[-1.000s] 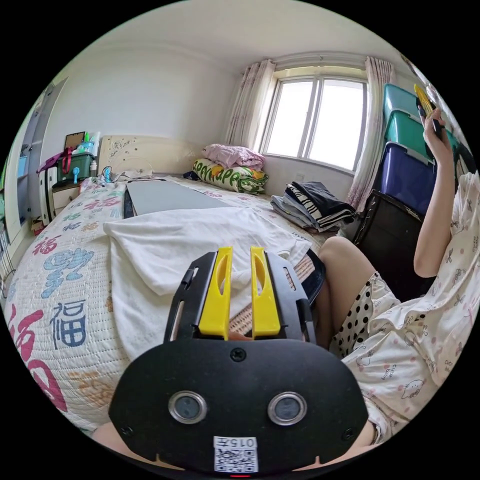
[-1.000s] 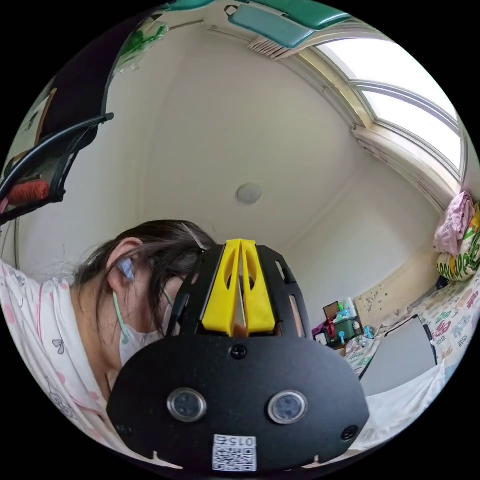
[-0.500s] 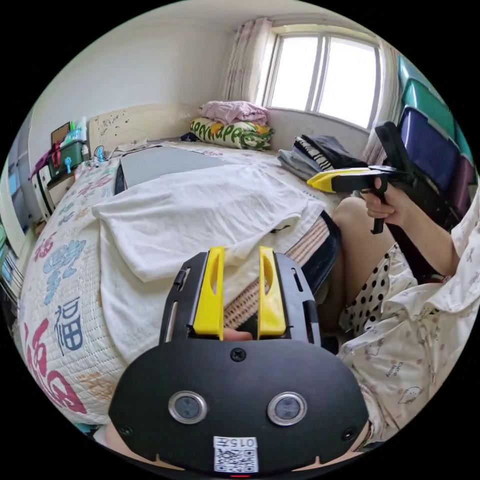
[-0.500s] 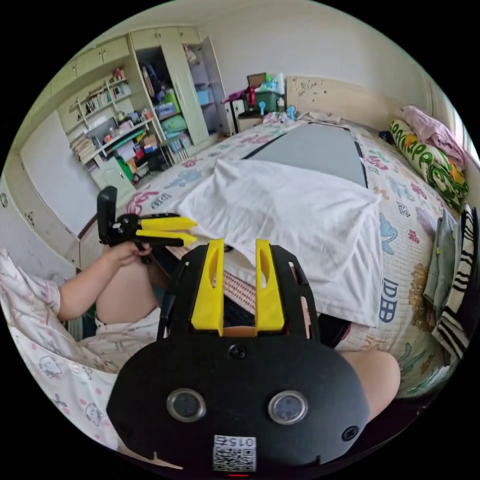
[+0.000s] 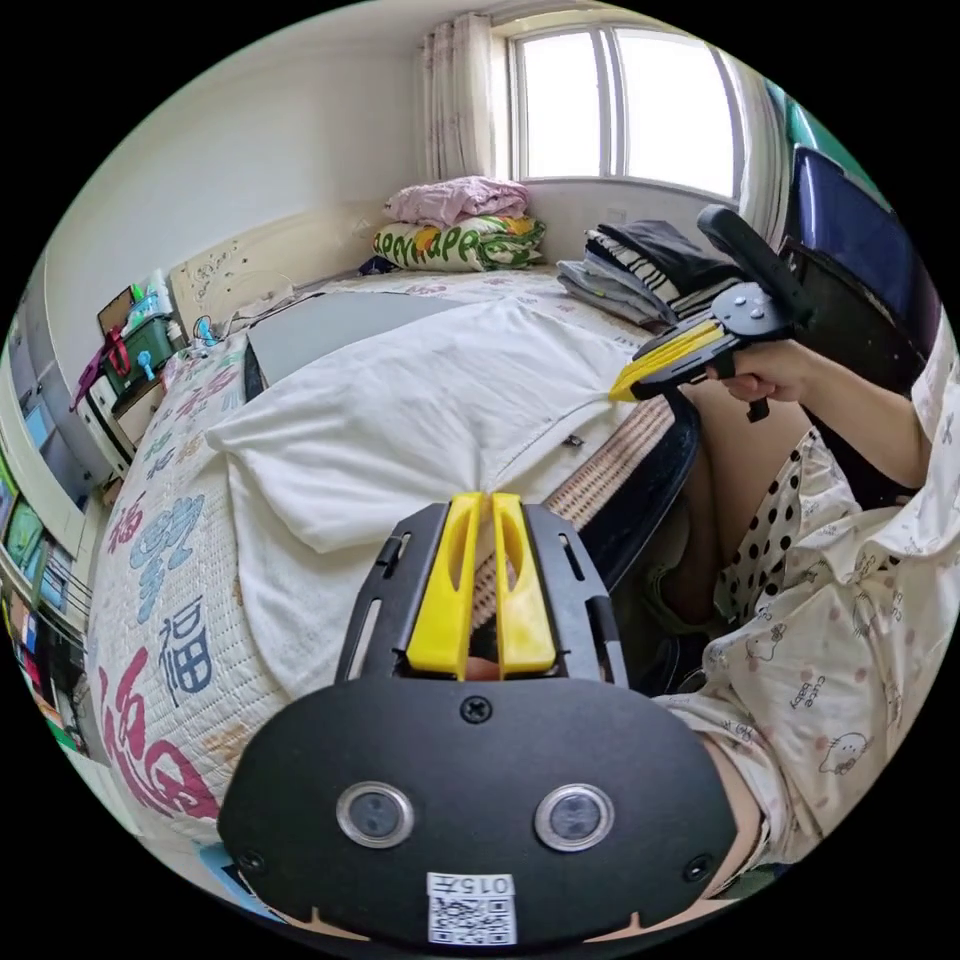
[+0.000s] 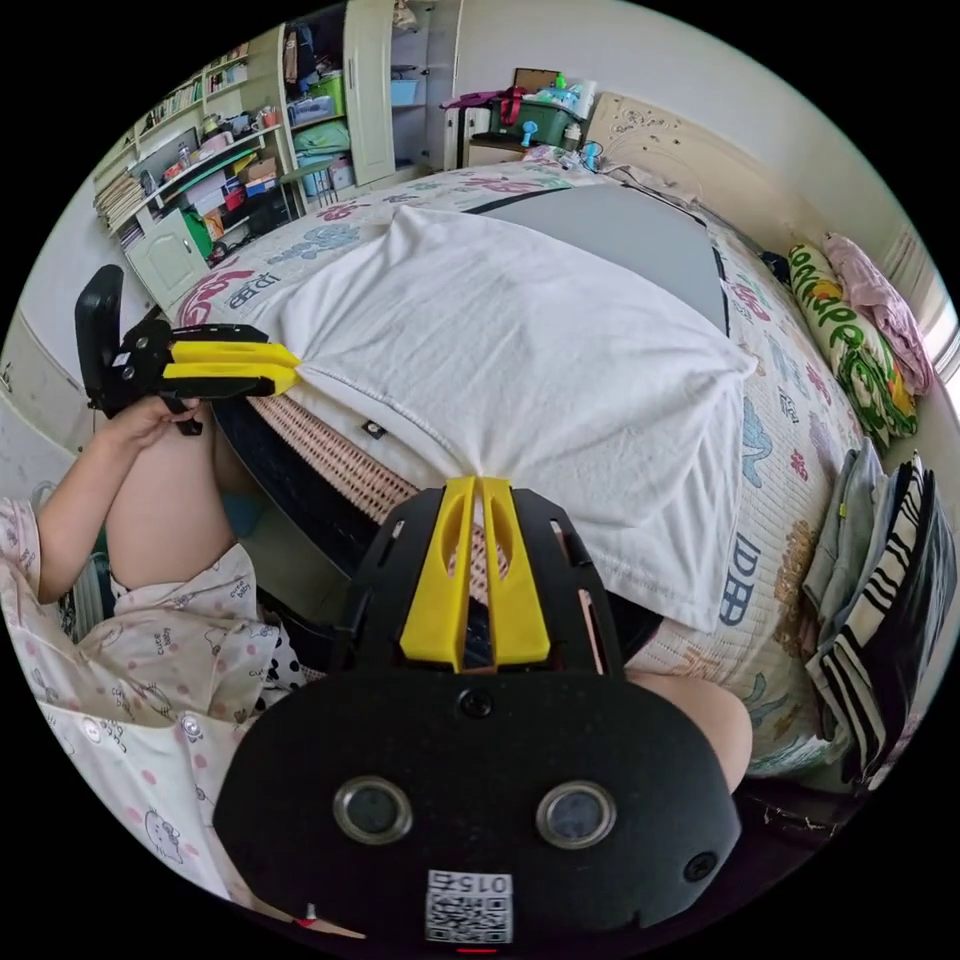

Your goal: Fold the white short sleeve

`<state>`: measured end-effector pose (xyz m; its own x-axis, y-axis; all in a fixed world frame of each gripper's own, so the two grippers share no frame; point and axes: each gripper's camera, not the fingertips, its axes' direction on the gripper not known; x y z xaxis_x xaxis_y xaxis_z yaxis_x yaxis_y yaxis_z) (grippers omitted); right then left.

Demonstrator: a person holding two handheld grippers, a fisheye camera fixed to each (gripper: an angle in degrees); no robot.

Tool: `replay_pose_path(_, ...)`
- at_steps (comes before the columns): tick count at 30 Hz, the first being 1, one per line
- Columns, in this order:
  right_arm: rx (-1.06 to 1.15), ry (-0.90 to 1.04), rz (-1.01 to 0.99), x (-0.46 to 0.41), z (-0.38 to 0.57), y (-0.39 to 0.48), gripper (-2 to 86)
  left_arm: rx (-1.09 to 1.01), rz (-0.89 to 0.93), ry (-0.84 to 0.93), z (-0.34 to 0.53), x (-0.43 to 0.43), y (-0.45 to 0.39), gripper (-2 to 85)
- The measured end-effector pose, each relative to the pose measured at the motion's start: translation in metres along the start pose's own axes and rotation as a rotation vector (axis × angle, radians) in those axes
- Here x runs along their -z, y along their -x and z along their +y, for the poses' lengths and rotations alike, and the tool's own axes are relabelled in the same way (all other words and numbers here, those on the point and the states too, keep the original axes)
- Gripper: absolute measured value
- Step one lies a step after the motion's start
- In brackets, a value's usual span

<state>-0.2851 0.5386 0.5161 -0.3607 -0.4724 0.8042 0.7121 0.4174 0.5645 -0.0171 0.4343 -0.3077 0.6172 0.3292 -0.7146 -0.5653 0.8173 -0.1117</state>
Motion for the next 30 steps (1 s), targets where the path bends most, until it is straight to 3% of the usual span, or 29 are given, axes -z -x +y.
replay_pose_path(4, -0.021, -0.006, -0.039, 0.015, -0.039, -0.031, 3.3, 0.016, 0.056, 0.043, -0.017, -0.006, 0.007, 3.4)
replay_pose_path(7, -0.125, -0.076, -0.176, 0.057, -0.054, -0.084, 6.9, 0.091, 0.173, 0.028, -0.032, 0.007, 0.026, 5.2)
replay_pose_path(10, -0.334, -0.201, -0.271, 0.110, -0.044, -0.166, 11.0, 0.099, 0.205, -0.055, -0.070, 0.033, 0.038, 5.8)
replay_pose_path(14, -0.726, -0.311, -0.335, 0.143, -0.015, -0.293, 12.8, 0.084, 0.154, -0.160, -0.187, 0.032, 0.044, 6.3)
replay_pose_path(18, -0.907, -0.331, -0.320, 0.146, -0.019, -0.361, 13.4, 0.022, 0.177, -0.164, -0.334, -0.043, 0.025, 7.1)
replay_pose_path(23, -0.897, -0.244, -0.205, 0.145, -0.066, -0.390, 12.6, -0.011, 0.197, -0.034, -0.486, -0.176, -0.013, 8.6)
replay_pose_path(30, -0.791, -0.215, -0.137, 0.177, -0.109, -0.395, 8.3, -0.148, 0.007, 0.219, -0.625, -0.334, -0.103, 9.4)
